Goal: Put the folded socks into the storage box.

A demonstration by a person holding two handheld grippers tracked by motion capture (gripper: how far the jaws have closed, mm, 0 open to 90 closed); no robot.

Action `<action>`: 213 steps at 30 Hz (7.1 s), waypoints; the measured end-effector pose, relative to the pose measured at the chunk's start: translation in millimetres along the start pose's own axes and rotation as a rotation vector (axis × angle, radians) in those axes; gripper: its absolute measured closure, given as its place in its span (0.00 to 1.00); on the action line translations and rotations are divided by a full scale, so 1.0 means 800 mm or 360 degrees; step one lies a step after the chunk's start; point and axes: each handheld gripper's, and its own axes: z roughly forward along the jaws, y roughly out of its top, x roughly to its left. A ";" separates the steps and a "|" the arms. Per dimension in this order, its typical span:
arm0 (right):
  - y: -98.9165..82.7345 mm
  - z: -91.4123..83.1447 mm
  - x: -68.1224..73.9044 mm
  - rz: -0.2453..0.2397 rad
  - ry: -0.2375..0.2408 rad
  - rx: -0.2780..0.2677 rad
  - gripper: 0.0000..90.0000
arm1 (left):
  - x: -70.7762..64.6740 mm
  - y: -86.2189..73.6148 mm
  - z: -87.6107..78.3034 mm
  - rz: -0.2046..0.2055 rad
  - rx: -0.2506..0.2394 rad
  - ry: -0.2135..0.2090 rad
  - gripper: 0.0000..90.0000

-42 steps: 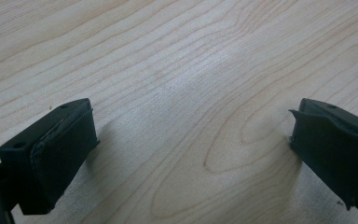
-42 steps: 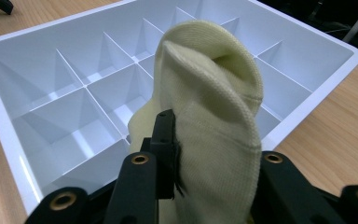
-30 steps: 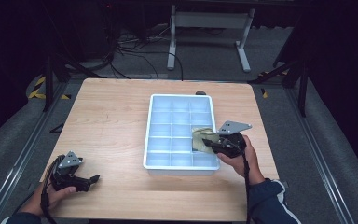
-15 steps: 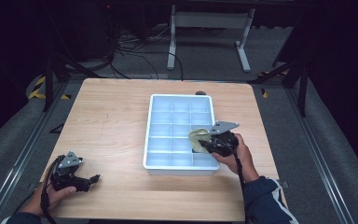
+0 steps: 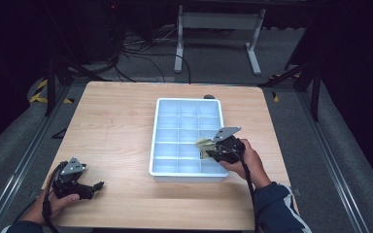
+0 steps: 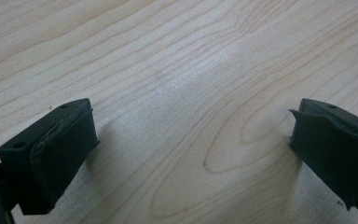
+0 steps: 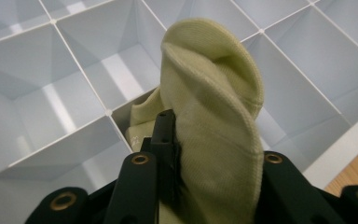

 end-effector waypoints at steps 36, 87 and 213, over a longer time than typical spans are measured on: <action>0.042 0.034 0.003 -0.0335 0.0108 0.0666 0.78 | 0.000 0.000 0.000 0.0000 -0.0002 0.0002 0.00; 0.036 -0.002 0.001 -0.0186 0.0039 0.0371 0.51 | 0.000 0.000 0.000 0.0000 0.0002 -0.0002 0.00; -0.149 -0.091 0.006 0.0137 -0.0299 -0.0018 0.35 | 0.000 0.000 0.000 -0.0002 -0.0002 0.0006 0.00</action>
